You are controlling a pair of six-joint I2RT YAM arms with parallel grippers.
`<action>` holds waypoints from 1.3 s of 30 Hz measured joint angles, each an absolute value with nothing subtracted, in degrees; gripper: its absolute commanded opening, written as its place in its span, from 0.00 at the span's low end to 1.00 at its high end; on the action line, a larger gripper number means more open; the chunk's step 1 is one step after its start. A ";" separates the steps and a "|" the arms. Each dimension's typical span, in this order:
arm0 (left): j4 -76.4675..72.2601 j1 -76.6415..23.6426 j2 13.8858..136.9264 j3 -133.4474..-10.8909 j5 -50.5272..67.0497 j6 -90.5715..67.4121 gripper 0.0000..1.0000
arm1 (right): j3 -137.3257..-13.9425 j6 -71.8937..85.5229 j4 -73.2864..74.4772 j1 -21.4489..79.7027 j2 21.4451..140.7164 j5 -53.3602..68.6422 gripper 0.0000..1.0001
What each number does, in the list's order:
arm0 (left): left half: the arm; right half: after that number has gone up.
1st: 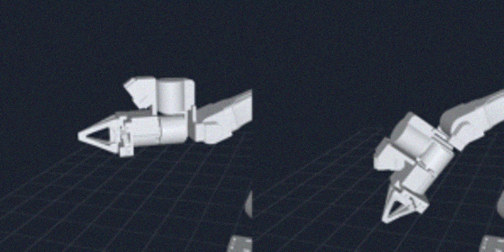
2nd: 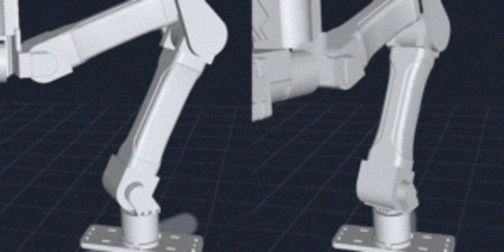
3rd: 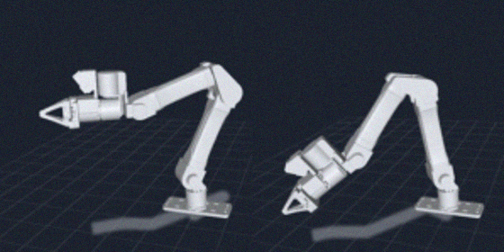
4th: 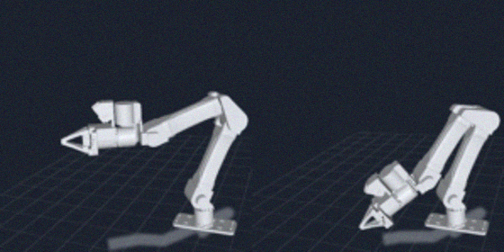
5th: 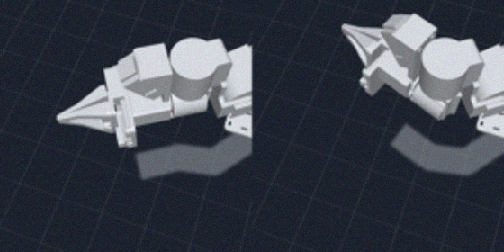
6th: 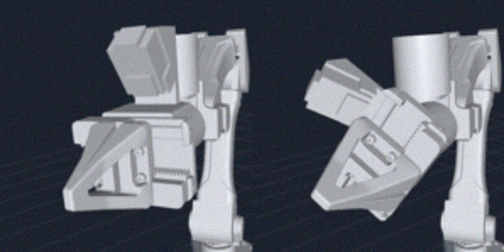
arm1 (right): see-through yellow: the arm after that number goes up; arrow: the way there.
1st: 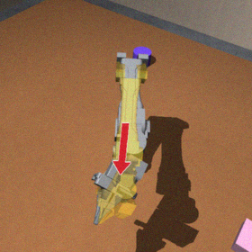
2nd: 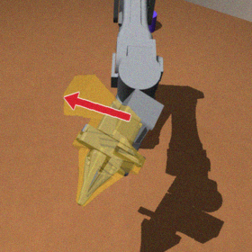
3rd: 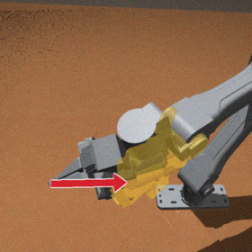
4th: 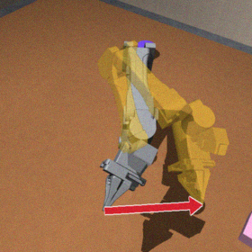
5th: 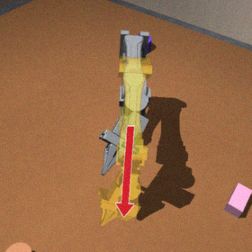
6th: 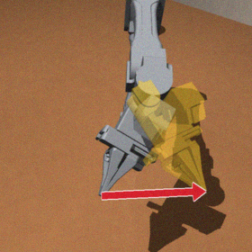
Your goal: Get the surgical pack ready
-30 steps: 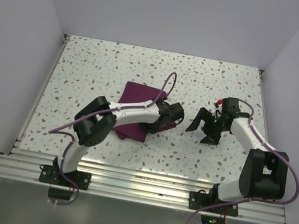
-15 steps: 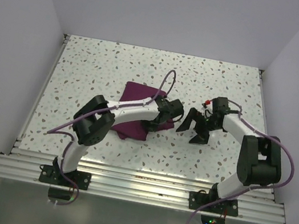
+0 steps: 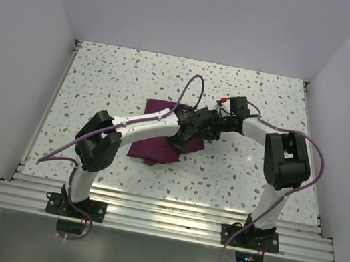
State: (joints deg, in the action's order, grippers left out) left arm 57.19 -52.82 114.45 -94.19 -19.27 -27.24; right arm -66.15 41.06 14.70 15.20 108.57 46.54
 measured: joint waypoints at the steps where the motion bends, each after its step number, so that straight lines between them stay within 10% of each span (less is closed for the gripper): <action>1: 57.08 -52.73 113.91 -94.19 -19.09 -27.18 0.00 | -66.59 41.47 14.11 15.44 109.67 47.09 0.20; 20: 54.92 -52.01 110.89 -94.19 -15.84 -24.80 0.00 | -70.83 49.19 4.14 22.72 116.64 52.05 0.17; 32: 52.95 -51.05 108.49 -90.02 -15.94 -24.34 0.00 | -62.59 72.47 -32.97 26.04 124.16 51.72 0.18; 39: 49.58 -50.83 104.88 -85.47 -14.04 -24.51 0.00 | -62.78 63.68 -22.26 20.80 120.99 50.22 0.20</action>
